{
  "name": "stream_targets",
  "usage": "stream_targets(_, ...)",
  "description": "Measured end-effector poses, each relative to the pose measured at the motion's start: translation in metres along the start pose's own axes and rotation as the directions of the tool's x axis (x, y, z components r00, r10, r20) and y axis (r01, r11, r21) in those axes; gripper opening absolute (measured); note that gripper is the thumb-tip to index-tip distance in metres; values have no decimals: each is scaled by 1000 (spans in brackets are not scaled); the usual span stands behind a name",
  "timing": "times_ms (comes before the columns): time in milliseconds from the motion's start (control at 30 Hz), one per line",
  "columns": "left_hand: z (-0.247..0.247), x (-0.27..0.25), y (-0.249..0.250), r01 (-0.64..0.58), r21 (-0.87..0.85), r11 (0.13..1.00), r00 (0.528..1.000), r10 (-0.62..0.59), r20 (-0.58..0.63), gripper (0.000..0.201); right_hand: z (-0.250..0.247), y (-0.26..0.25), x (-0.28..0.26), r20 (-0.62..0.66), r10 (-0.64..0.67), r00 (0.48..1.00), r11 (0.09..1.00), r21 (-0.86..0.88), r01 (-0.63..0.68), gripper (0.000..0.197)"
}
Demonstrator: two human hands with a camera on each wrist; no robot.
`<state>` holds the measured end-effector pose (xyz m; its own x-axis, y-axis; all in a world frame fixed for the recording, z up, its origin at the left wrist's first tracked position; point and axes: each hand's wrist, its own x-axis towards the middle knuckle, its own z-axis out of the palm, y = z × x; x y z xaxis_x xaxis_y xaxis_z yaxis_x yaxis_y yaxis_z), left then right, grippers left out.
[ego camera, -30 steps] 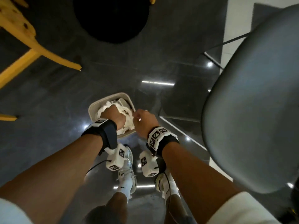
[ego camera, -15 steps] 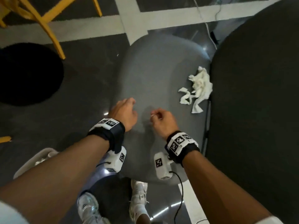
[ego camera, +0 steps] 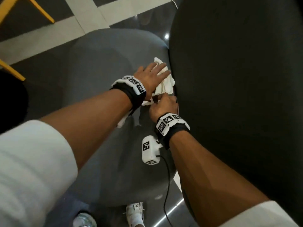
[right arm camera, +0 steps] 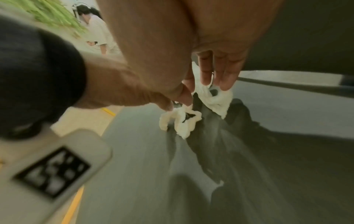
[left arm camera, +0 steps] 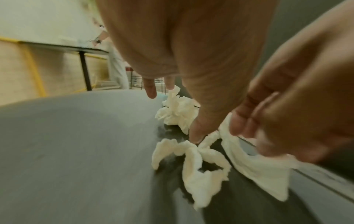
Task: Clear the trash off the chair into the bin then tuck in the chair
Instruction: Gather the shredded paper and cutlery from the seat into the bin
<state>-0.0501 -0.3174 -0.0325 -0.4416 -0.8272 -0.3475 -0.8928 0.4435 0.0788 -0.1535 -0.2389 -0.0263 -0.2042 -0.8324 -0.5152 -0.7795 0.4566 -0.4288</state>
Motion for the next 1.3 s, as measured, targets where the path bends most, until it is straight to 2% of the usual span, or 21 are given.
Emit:
stream_targets(100,4,23,1,-76,150,986,989,55,137,119,12,15,0,31,34,999,998,57,-36,46)
stream_targets(167,11,27,-1,-66,138,988,975,34,222,110,18,20,2,16,41,999,996,75,-42,53)
stream_targets(200,15,26,-3,-47,114,992,975,21,223,103,19,21,4,4,43,999,996,77,-43,56)
stream_targets(333,27,11,-8,15,-99,995,996,-6,88,56,23,24,12,-55,20,998,993,115,-13,77)
stream_targets(400,34,1,-14,42,-212,976,995,-23,93,47,23,23,15,-43,-51,998,992,109,55,97)
stream_targets(467,43,-14,-19,80,-338,938,993,-44,113,43,23,17,18,28,-157,987,987,38,156,113)
stream_targets(533,51,-31,-21,93,-460,883,992,-42,119,37,25,6,19,160,-257,953,960,-71,271,119)
stream_targets(600,57,-51,-22,114,-559,821,991,-53,123,30,33,-3,19,269,-295,917,924,-165,346,111)
stream_targets(667,63,-74,-21,181,-668,722,983,-136,120,18,43,-10,19,268,-297,916,935,-114,336,78)
stream_targets(733,72,-97,-20,262,-780,568,953,-281,116,7,54,-17,12,273,-298,915,944,-55,324,43)
stream_targets(800,84,-123,-23,327,-848,417,905,-398,153,11,69,-25,-6,357,-328,875,902,-156,402,30)
stream_targets(833,88,-137,-26,342,-872,349,885,-433,174,13,78,-29,-17,378,-348,858,881,-180,437,27)
stream_targets(900,98,-169,-36,368,-897,244,850,-479,218,12,98,-39,-42,402,-366,839,886,-125,446,22)
stream_targets(1000,104,-223,-56,402,-908,120,809,-512,290,8,134,-55,-75,420,-387,821,882,-89,462,25)
stream_targets(1100,114,-293,-86,434,-901,-15,761,-529,375,25,186,-80,-120,469,-399,788,872,-71,484,23)
stream_targets(1233,158,-397,-118,463,-881,-99,664,-619,419,37,265,-111,-192,556,-440,705,846,-6,533,25)
stream_targets(1300,191,-448,-131,496,-860,-123,590,-678,437,34,310,-119,-227,651,-431,625,841,39,540,27)
